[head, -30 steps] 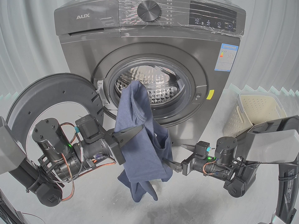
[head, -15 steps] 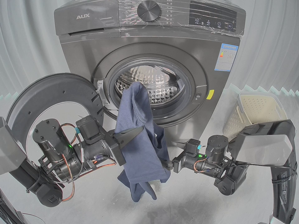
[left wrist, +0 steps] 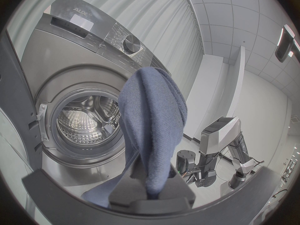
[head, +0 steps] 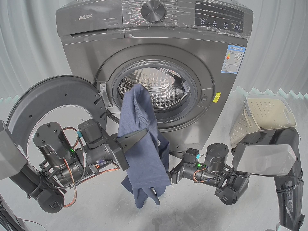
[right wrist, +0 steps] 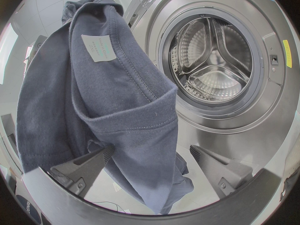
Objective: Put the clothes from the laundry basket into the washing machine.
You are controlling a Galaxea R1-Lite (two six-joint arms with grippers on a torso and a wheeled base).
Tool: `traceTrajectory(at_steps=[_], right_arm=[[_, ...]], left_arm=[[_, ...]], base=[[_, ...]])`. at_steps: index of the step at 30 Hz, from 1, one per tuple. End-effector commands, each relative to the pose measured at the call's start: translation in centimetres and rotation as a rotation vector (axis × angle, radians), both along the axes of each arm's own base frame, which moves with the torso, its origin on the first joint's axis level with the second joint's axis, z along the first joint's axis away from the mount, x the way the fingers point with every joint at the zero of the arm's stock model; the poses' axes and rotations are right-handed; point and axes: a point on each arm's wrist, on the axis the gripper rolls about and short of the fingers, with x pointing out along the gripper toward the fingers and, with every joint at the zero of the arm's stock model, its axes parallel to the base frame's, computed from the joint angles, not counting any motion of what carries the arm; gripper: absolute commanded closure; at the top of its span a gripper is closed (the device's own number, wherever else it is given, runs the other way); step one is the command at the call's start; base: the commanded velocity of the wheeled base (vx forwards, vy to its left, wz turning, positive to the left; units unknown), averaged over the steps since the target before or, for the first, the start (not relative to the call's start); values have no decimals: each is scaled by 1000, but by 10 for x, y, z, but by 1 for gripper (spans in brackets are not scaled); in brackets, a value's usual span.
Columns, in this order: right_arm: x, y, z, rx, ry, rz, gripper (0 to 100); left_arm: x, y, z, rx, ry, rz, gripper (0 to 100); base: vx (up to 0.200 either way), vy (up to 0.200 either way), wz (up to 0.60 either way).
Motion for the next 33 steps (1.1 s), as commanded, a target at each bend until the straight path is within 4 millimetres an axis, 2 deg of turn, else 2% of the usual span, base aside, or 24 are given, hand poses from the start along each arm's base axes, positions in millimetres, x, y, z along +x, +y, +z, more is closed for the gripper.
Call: traceTrajectory(at_steps=[1, 3, 4, 11, 12, 17, 18, 20, 24, 27, 33], right_arm=[[-2, 2, -2, -2, 3, 5, 0], [-2, 3, -1, -2, 2, 7, 0], [-3, 2, -2, -7, 4, 7, 100], [-8, -3, 12, 2, -12, 1, 100], [-13, -7, 22, 10, -21, -4, 100], [-24, -14, 48, 42, -57, -9, 100], [-29, -18, 59, 51, -71, -17, 100], [-35, -24, 69, 57, -83, -53, 100], [-44, -35, 79, 59, -88, -107, 100], [-56, -48, 94, 74, -105, -132, 100], [-57, -75, 122, 127, -166, -264, 100]], left_arm=[[1, 0, 0, 0, 1, 2, 100], [1, 0, 0, -1, -1, 2, 100], [1, 0, 0, 0, 1, 2, 100], [2, 0, -1, 1, 3, 5, 100], [2, 1, -1, 1, 3, 6, 100], [2, 1, -1, 1, 3, 8, 100], [2, 2, -1, 1, 2, 9, 100], [2, 2, 0, -1, 0, 12, 100], [2, 4, 2, -6, -8, 15, 100], [1, 8, 6, -12, -17, 26, 100], [-10, 14, 10, -14, -24, 25, 100]], base=[[0, 0, 0], [0, 0, 0], [0, 0, 0], [0, 0, 0], [0, 0, 0], [0, 0, 0], [0, 0, 0], [0, 0, 0], [0, 0, 0], [0, 0, 0], [0, 0, 0]])
